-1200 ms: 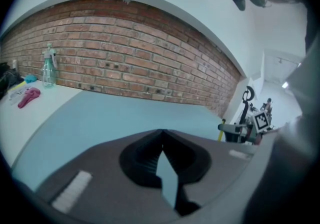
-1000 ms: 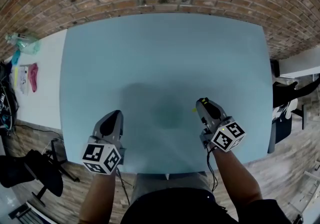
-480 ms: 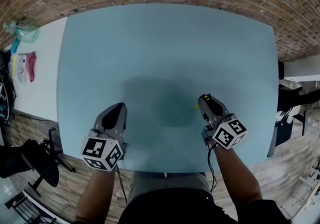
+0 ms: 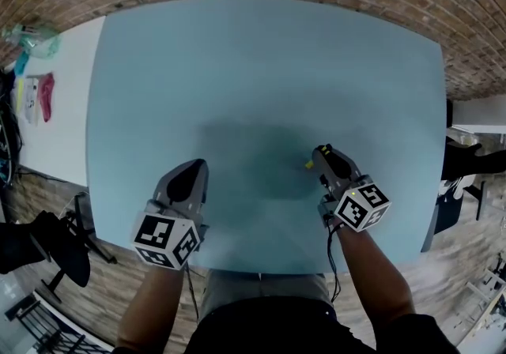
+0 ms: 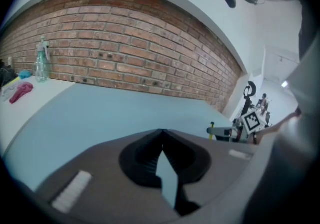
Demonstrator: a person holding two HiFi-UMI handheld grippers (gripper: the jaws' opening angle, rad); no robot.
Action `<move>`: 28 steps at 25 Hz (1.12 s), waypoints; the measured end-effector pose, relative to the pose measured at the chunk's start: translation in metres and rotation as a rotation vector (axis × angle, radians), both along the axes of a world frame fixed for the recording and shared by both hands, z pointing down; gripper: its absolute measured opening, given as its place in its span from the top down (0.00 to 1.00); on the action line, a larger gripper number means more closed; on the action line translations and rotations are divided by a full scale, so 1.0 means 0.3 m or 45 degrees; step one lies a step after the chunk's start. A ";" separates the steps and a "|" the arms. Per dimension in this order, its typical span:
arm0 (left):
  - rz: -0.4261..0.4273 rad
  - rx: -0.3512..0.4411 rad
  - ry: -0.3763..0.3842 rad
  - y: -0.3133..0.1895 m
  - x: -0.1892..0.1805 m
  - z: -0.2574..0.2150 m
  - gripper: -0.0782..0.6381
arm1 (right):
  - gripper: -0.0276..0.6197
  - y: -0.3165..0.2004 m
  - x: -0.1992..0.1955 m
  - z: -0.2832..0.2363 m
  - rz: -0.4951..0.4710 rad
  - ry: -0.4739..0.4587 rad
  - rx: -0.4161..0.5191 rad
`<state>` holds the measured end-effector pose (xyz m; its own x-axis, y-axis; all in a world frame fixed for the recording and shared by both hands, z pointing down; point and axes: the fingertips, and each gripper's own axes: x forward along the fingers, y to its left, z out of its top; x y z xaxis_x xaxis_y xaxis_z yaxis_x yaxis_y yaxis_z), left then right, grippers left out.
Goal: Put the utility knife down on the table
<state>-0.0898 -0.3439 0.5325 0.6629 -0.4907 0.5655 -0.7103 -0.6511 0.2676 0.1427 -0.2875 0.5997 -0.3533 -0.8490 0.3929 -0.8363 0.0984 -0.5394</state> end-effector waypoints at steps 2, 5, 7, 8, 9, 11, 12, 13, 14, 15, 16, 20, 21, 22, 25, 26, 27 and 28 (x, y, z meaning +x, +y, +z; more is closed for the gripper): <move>0.007 -0.008 0.001 0.007 0.009 0.008 0.89 | 0.87 -0.004 0.000 0.010 -0.001 0.002 -0.017; 0.005 -0.014 -0.002 0.003 0.004 0.014 0.89 | 0.87 -0.008 -0.008 0.019 -0.009 -0.004 -0.029; -0.004 -0.014 -0.006 -0.007 -0.008 0.017 0.89 | 0.87 -0.011 -0.012 0.024 -0.015 -0.007 -0.034; -0.011 -0.014 -0.008 -0.013 -0.014 0.018 0.89 | 0.87 -0.013 -0.014 0.027 -0.018 -0.009 -0.036; -0.018 -0.015 -0.010 -0.018 -0.021 0.020 0.89 | 0.87 -0.015 -0.017 0.030 -0.021 -0.012 -0.040; -0.028 -0.016 -0.012 -0.026 -0.029 0.022 0.89 | 0.87 -0.019 -0.026 0.036 -0.029 -0.017 -0.045; -0.029 -0.016 -0.011 -0.028 -0.029 0.022 0.89 | 0.87 -0.020 -0.031 0.038 -0.033 -0.019 -0.047; -0.028 -0.017 -0.010 -0.028 -0.027 0.022 0.89 | 0.87 -0.022 -0.036 0.038 -0.036 -0.021 -0.047; -0.025 -0.017 -0.008 -0.027 -0.024 0.022 0.89 | 0.87 -0.024 -0.040 0.038 -0.039 -0.024 -0.047; -0.023 -0.018 -0.005 -0.025 -0.021 0.022 0.89 | 0.87 -0.026 -0.043 0.037 -0.040 -0.026 -0.047; -0.021 -0.019 -0.003 -0.023 -0.018 0.023 0.89 | 0.87 -0.028 -0.046 0.037 -0.042 -0.028 -0.046; -0.022 -0.027 0.003 -0.018 -0.020 0.028 0.89 | 0.87 -0.031 -0.058 0.040 -0.048 -0.030 -0.051; -0.022 -0.028 0.002 -0.017 -0.023 0.029 0.89 | 0.87 -0.031 -0.061 0.041 -0.049 -0.031 -0.054; -0.023 -0.029 0.002 -0.018 -0.027 0.030 0.89 | 0.87 -0.031 -0.063 0.042 -0.050 -0.033 -0.056; -0.034 -0.036 0.003 -0.022 -0.040 0.030 0.89 | 0.87 -0.033 -0.079 0.046 -0.062 -0.043 -0.063; -0.039 -0.037 0.006 -0.024 -0.044 0.030 0.89 | 0.87 -0.033 -0.085 0.048 -0.068 -0.044 -0.067; -0.043 -0.039 0.008 -0.024 -0.047 0.031 0.89 | 0.87 -0.033 -0.091 0.051 -0.073 -0.045 -0.071; -0.046 -0.040 0.011 -0.023 -0.048 0.032 0.89 | 0.87 -0.033 -0.096 0.054 -0.076 -0.045 -0.075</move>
